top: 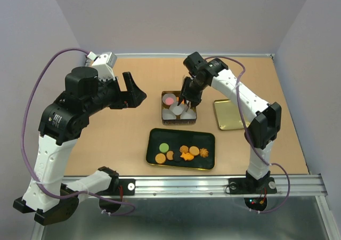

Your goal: Pack the cookies

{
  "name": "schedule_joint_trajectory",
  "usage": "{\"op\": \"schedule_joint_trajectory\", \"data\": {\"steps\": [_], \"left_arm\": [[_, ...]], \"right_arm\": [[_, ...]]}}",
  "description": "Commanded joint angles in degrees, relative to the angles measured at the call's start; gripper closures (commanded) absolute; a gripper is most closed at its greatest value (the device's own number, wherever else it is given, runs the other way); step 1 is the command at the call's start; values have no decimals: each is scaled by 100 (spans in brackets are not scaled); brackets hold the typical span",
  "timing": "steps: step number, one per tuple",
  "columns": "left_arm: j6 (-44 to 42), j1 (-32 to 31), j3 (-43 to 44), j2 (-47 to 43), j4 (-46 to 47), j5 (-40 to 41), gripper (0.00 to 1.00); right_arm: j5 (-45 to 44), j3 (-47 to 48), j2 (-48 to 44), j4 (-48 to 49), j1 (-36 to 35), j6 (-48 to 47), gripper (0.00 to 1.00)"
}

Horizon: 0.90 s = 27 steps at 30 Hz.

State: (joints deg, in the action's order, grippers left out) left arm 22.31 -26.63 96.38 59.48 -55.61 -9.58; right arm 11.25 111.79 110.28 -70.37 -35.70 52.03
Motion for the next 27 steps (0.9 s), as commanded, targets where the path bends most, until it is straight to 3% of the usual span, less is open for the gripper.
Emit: {"op": "schedule_joint_trajectory", "data": {"steps": [1, 7, 19, 23, 27], "left_arm": [[-86, -26, 162, -95, 112, -35, 1], [19, -26, 22, -95, 156, -131, 1], [213, -35, -418, -235, 279, -368, 1], [248, -35, -664, -349, 341, -386, 1], [301, -35, -805, -394, 385, -439, 1]], "right_arm": [[105, 169, -462, -170, -16, 44, 54], [343, -736, -1323, 303, -349, 237, 54], [211, -3485, -2765, 1471, -2572, 1835, 54], [299, -3936, -3047, 1816, -3064, 2083, 55], [361, -3875, -2714, 1816, -3662, 2057, 54]]}}
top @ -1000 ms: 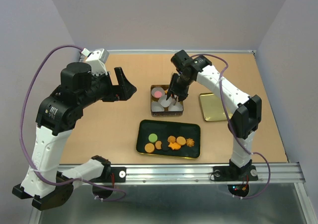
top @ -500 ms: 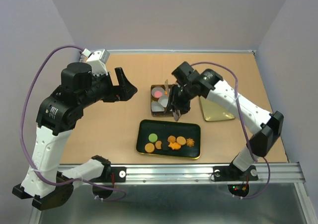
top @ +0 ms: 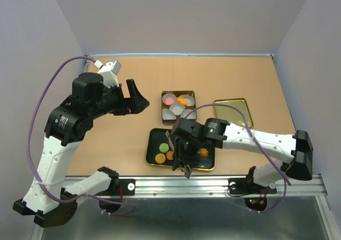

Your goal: Pack the cookies

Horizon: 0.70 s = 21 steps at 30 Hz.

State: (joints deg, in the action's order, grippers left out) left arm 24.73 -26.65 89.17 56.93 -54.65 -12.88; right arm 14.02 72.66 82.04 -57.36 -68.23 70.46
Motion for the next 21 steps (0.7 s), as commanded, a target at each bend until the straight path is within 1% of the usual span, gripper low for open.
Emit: {"op": "schedule_joint_trajectory", "data": {"steps": [1, 8, 13, 21], "left_arm": [[84, -33, -127, -164, 323, -144, 1], [155, -24, -233, -305, 271, -179, 1], [146, -24, -242, -410, 157, -153, 1], [128, -24, -224, -516, 60, -100, 1]], "right_arm": [[75, 98, 293, 524, -550, 223, 53], [39, 538, 1146, 516, -745, 91, 51], [-83, 775, 1332, 481, -736, 109, 51], [4, 1144, 1692, 305, -736, -41, 51]]}}
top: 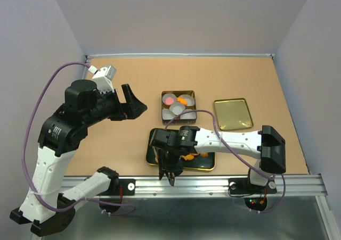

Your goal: Pack the cookies

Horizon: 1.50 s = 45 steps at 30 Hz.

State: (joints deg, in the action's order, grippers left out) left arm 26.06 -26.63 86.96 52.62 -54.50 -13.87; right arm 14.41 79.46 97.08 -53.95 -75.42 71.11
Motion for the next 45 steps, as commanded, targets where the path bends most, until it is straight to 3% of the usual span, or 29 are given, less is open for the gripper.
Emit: {"op": "schedule_joint_trajectory", "data": {"steps": [1, 13, 35, 45], "left_arm": [[-5, -26, 14, -85, 27, 7, 1], [-31, -26, 5, -173, 80, 16, 1], [-189, -35, 93, -164, 115, 95, 1], [-277, -26, 84, -138, 106, 112, 1]], "right_arm": [[-35, 526, 276, -149, -26, -141, 51], [-466, 1010, 338, -1249, -8, 34, 52], [-149, 1766, 1217, -1767, 10, -387, 51], [-281, 1818, 1059, -2031, 45, -344, 51]]}}
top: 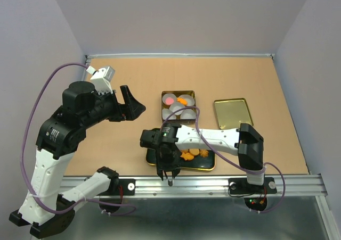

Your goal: Pack the cookies

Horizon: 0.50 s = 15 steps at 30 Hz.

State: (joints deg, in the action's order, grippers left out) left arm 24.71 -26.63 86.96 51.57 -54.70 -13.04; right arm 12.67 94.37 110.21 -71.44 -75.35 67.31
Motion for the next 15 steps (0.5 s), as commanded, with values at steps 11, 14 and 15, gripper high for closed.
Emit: {"op": "schedule_joint_trajectory", "data": {"steps": [11, 14, 15], "left_arm": [[-186, -26, 84, 37, 179, 21, 1], [-186, -26, 84, 63, 205, 29, 1], [-186, -26, 76, 64, 205, 29, 1]], "right_arm": [[-370, 873, -272, -731, 91, 160, 52], [-344, 838, -299, -792, 143, 116, 52], [-335, 759, -307, -810, 161, 98, 52]]}}
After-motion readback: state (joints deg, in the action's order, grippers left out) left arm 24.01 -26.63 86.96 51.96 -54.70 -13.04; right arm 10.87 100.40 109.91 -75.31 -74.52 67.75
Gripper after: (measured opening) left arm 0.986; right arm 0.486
